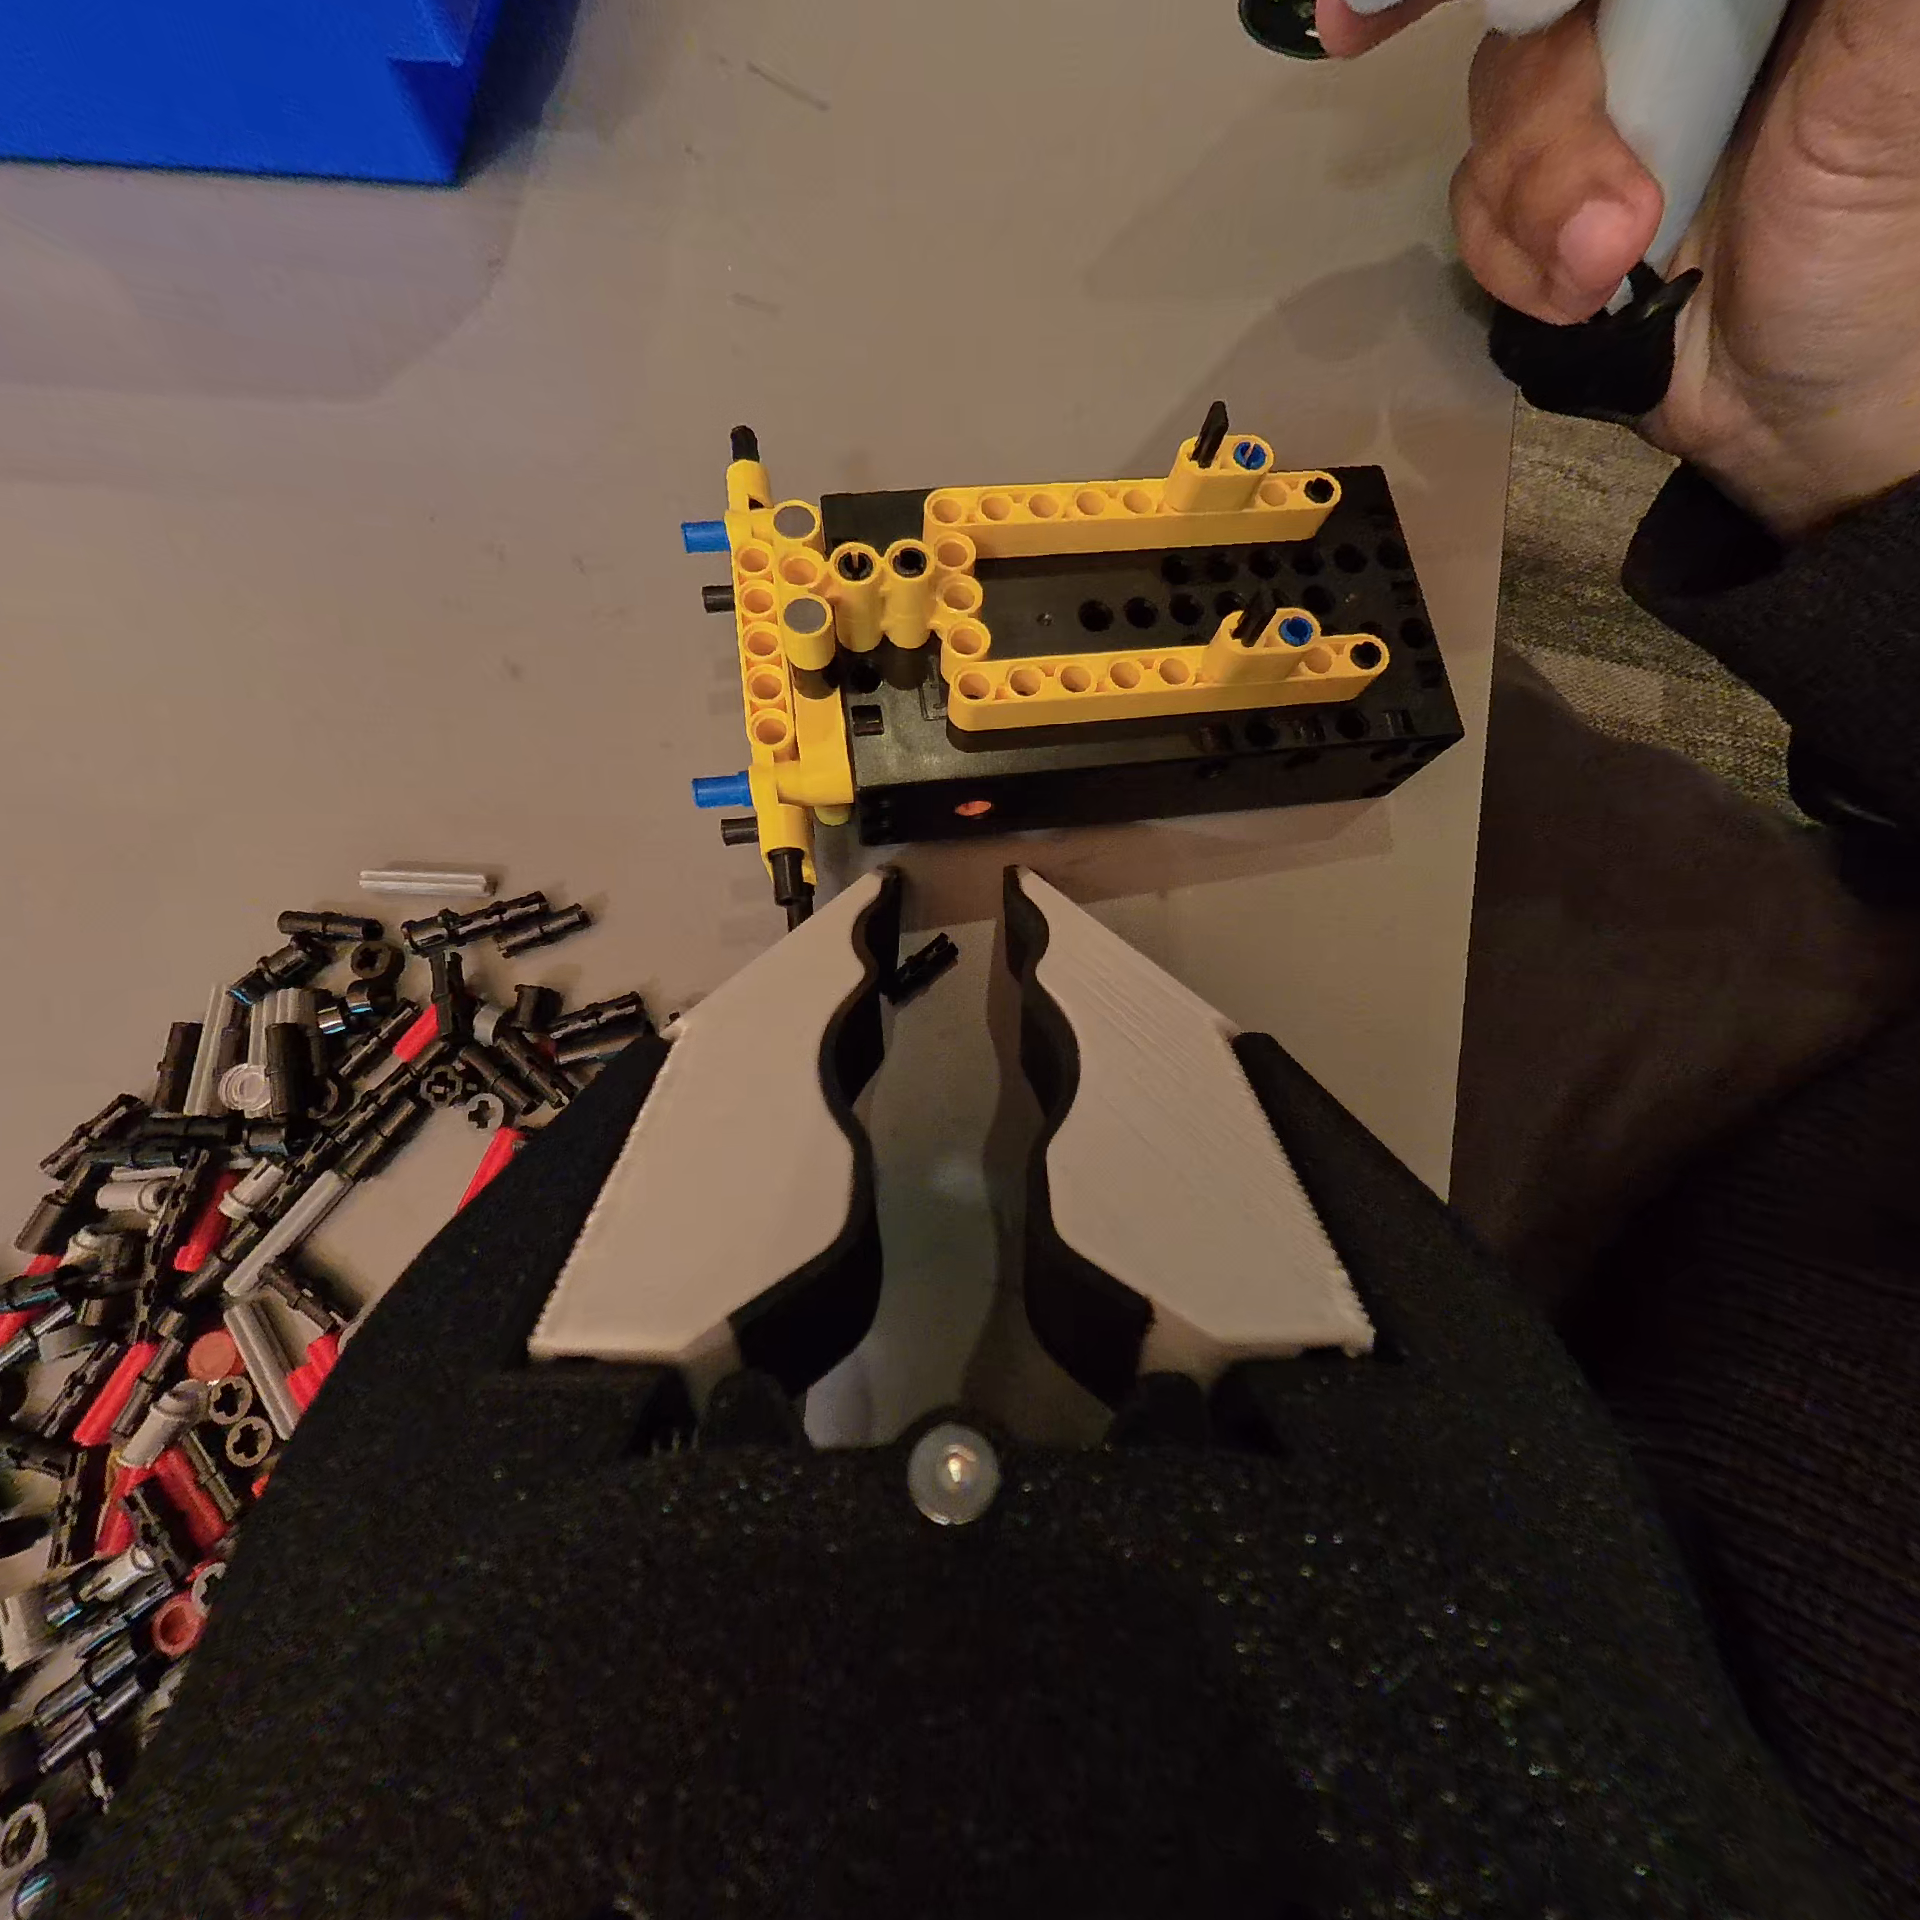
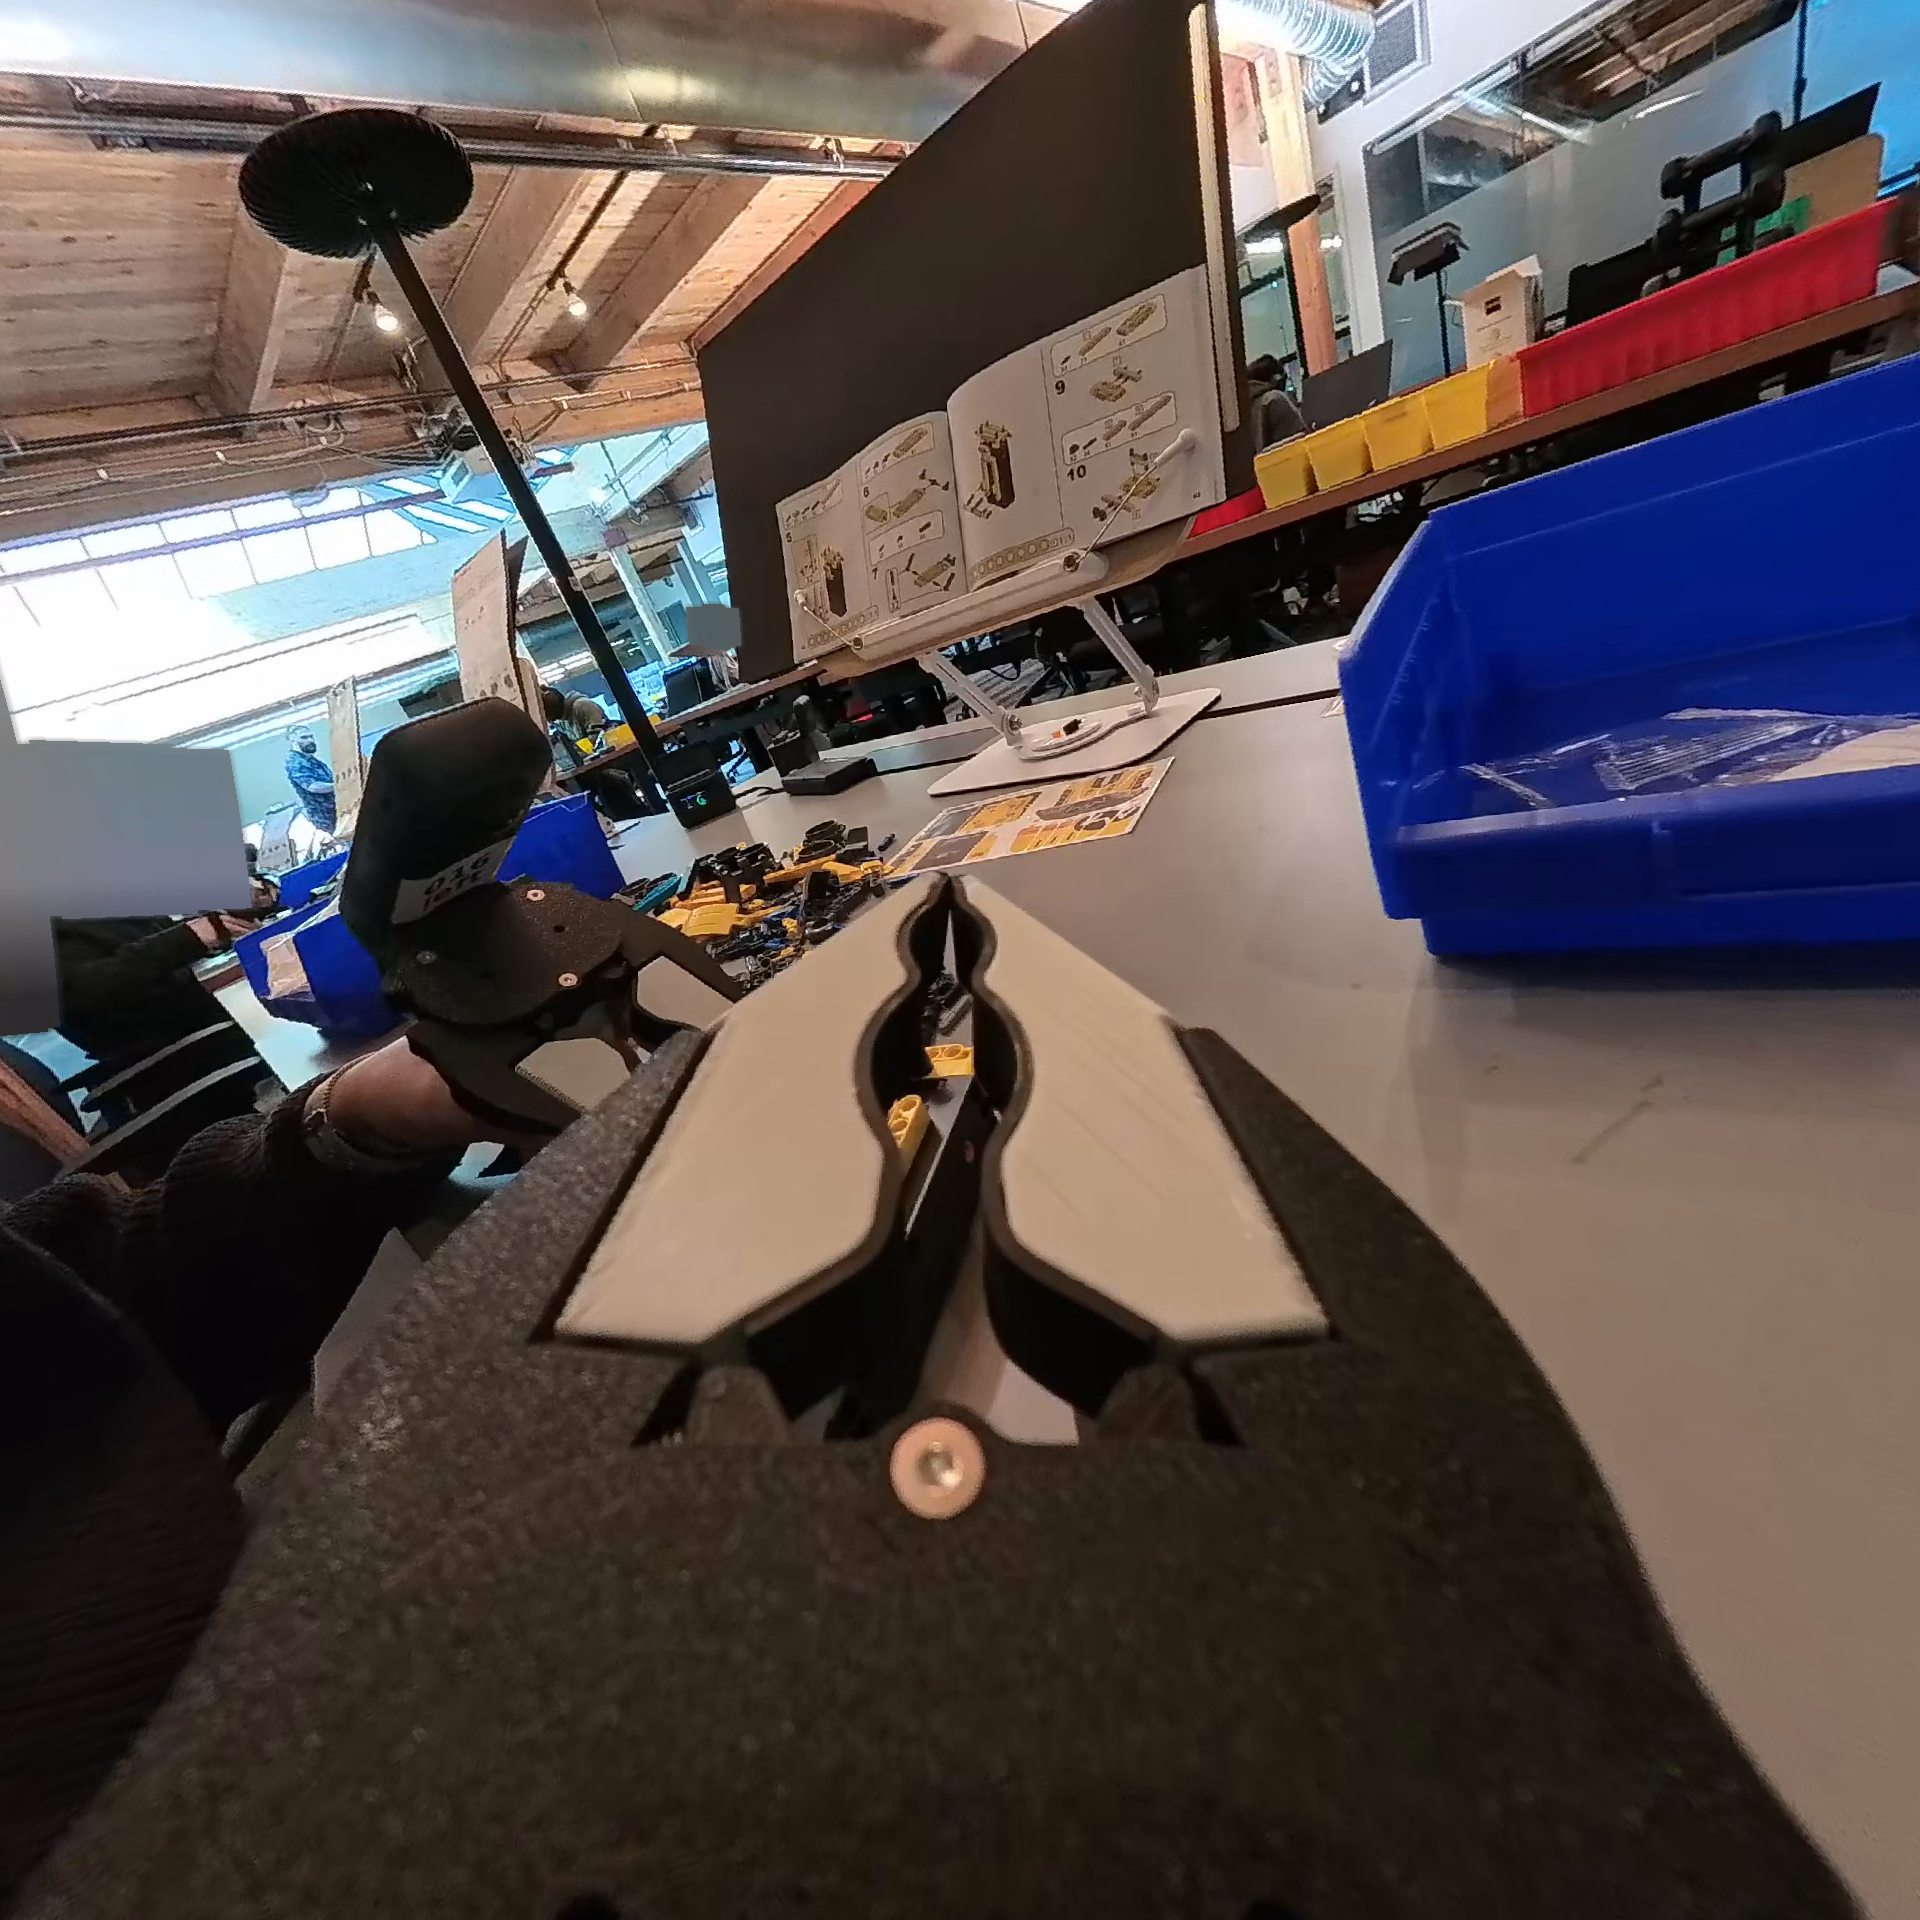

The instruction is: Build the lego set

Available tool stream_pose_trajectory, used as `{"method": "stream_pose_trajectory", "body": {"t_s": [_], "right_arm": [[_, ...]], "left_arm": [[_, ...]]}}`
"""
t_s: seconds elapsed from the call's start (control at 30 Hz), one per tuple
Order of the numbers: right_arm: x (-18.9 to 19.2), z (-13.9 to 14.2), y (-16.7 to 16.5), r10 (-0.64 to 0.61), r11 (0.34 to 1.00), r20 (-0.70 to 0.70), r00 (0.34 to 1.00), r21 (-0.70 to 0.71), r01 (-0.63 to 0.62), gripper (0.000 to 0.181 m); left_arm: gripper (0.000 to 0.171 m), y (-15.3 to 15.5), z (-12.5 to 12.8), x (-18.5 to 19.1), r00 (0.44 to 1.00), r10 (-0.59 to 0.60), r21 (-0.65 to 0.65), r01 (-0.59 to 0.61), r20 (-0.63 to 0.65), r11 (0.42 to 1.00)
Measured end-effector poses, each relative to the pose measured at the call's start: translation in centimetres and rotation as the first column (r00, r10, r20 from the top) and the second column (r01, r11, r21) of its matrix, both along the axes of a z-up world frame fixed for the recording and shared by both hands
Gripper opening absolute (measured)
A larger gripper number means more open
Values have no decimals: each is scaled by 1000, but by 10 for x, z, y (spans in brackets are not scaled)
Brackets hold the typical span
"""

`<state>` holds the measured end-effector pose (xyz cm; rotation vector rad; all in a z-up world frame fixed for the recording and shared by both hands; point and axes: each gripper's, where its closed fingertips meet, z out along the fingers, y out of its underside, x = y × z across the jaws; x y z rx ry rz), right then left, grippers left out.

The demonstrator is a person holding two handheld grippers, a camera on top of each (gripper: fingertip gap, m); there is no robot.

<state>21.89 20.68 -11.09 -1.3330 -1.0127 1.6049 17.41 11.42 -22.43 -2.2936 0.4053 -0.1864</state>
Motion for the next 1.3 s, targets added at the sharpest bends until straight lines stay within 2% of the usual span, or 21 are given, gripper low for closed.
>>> {"method": "stream_pose_trajectory", "body": {"t_s": [1.03,1.07,1.13,1.3], "right_arm": [[-2,-5,6,13,997,28,1000,-81,-11,0],[-4,-7,5,33,995,37,999,-94,-29,2],[-8,-13,2,68,991,76,995,-121,-58,38],[-17,-27,-11,138,985,171,976,-127,-117,60]], "left_arm": [[19,0,0,-1,1000,0,1,0,-4,1000],[19,0,0,-1,1000,0,1,0,-4,1000],[19,0,0,-1,1000,0,1,0,-4,1000],[19,0,0,-1,1000,0,1,0,-3,1000]]}}
